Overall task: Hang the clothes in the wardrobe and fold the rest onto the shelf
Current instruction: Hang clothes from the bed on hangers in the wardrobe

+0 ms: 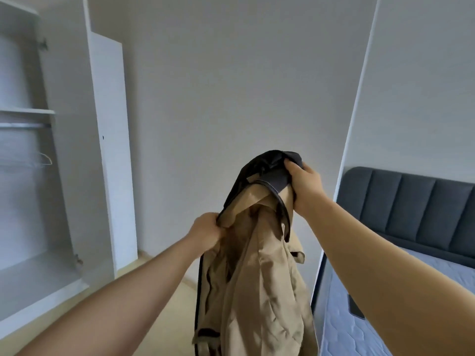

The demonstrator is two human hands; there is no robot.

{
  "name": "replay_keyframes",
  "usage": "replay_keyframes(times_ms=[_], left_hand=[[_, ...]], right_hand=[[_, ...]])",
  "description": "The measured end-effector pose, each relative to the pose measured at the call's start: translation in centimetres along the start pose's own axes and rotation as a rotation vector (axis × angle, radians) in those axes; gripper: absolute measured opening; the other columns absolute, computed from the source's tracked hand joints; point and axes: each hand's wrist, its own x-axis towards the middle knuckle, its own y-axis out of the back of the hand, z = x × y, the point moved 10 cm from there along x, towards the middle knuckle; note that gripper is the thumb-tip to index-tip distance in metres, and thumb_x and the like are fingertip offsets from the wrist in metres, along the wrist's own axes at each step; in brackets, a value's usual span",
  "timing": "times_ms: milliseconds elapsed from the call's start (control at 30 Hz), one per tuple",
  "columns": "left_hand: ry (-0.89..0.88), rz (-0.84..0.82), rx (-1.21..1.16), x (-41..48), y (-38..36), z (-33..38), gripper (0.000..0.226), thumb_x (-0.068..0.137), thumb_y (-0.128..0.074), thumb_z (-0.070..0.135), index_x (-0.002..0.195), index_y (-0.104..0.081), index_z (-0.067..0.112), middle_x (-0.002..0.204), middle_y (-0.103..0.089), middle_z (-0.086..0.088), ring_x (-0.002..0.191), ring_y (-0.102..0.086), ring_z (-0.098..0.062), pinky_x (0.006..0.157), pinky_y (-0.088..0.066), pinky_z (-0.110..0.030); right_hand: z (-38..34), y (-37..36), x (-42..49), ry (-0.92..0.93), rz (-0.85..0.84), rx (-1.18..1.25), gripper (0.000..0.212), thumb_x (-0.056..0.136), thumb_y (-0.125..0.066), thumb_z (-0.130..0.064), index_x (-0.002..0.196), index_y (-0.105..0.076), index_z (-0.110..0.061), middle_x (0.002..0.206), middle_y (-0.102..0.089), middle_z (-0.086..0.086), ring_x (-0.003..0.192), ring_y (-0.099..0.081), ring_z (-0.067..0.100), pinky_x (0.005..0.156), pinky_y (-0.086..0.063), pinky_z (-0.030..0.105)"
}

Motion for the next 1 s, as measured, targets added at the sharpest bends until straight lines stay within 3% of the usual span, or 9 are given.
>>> replay_keyframes(times_ms=[100,200,300,500,567,633,767,900,1000], left_hand=[[-0.04,0.06,0.065,0.2,3.4,0.9,0.012,0.086,-0.059,0.02,0.097,-0.065,0.018,0.097,-0.066,-0.003,0.08,-0.058,-0.015,0.063,-0.047,-0.022],[-0.107,0.024,-0.046,0.0,6.4,3.7,0.005,0.081,-0.069,0.024,0.083,-0.064,0.025,0.084,-0.066,0.003,0.079,-0.061,-0.014,0.068,-0.049,-0.023],[-0.168,0.325,0.014,0.3,12.5,7.3,0.012,0.084,-0.057,0.013,0.071,-0.058,0.015,0.07,-0.056,0.0,0.073,-0.052,-0.021,0.06,-0.039,-0.026],[-0.203,0.573,0.042,-0.8,15.7,13.1,0.013,0.082,-0.044,0.007,0.074,-0.051,0.013,0.068,-0.046,0.003,0.073,-0.044,-0.019,0.058,-0.033,-0.027],[-0.232,0.543,0.074,-1.0,14.7,13.6,0.024,0.081,-0.043,0.002,0.064,-0.043,0.019,0.065,-0.044,0.004,0.067,-0.043,-0.017,0.057,-0.033,-0.026],[-0.211,0.569,0.009,-1.4,15.8,13.0,0.029,0.084,-0.041,0.0,0.062,-0.04,0.019,0.064,-0.042,0.004,0.06,-0.041,-0.012,0.048,-0.033,-0.017],[-0.237,0.593,-0.181,-1.9,20.2,12.1,0.025,0.079,-0.041,-0.001,0.062,-0.043,0.018,0.064,-0.041,0.004,0.062,-0.038,-0.015,0.053,-0.032,-0.022],[-0.244,0.685,-0.188,-2.4,26.2,9.4,0.019,0.077,-0.04,-0.001,0.074,-0.051,0.014,0.073,-0.046,-0.002,0.07,-0.04,-0.018,0.062,-0.032,-0.026],[-0.263,0.697,-0.045,-2.6,30.6,7.0,0.021,0.079,-0.044,0.0,0.067,-0.046,0.018,0.067,-0.043,0.004,0.066,-0.039,-0.015,0.053,-0.03,-0.019]], right_hand=[[-0.5,0.1,0.4,0.029,-0.014,-0.189,0.005,0.089,-0.059,-0.018,0.092,-0.06,-0.014,0.087,-0.062,0.004,0.079,-0.06,0.017,0.067,-0.052,0.029],[-0.9,1.8,1.4,0.021,0.042,-0.433,0.047,0.082,-0.067,-0.021,0.124,-0.049,-0.01,0.105,-0.058,0.005,0.093,-0.059,0.022,0.073,-0.05,0.032],[0.5,1.7,0.4,-0.04,-0.028,-0.559,0.06,0.078,-0.073,-0.028,0.129,-0.043,-0.021,0.113,-0.054,0.008,0.095,-0.059,0.024,0.072,-0.048,0.032],[6.1,-6.5,-5.3,-0.181,-0.597,-0.442,0.065,0.081,-0.068,-0.04,0.136,-0.036,-0.028,0.052,-0.048,-0.007,0.037,-0.037,0.008,0.037,-0.03,0.02],[7.8,-9.3,-7.4,-0.17,-0.799,-0.586,0.089,0.076,-0.074,-0.039,0.144,-0.016,-0.039,0.092,-0.06,-0.003,0.069,-0.06,0.01,0.058,-0.049,0.023],[10.0,-11.2,-8.8,-0.131,-0.882,-0.755,0.11,0.071,-0.078,-0.038,0.148,0.001,-0.035,0.143,-0.033,0.002,0.129,-0.041,0.019,0.101,-0.041,0.034],[10.9,-14.1,-8.3,0.071,-0.648,-0.875,0.121,0.062,-0.081,-0.05,0.149,0.0,-0.03,0.154,-0.012,-0.003,0.142,-0.014,0.026,0.114,-0.021,0.05],[11.9,-18.6,-7.7,0.088,-0.559,-0.822,0.081,0.067,-0.077,-0.045,0.134,-0.038,-0.021,0.13,-0.047,-0.004,0.126,-0.041,0.024,0.1,-0.041,0.036],[11.4,-22.5,-7.3,0.178,-0.527,-0.738,0.018,0.086,-0.06,-0.023,0.072,-0.05,-0.019,0.068,-0.053,-0.008,0.076,-0.055,0.021,0.051,-0.039,0.013]])
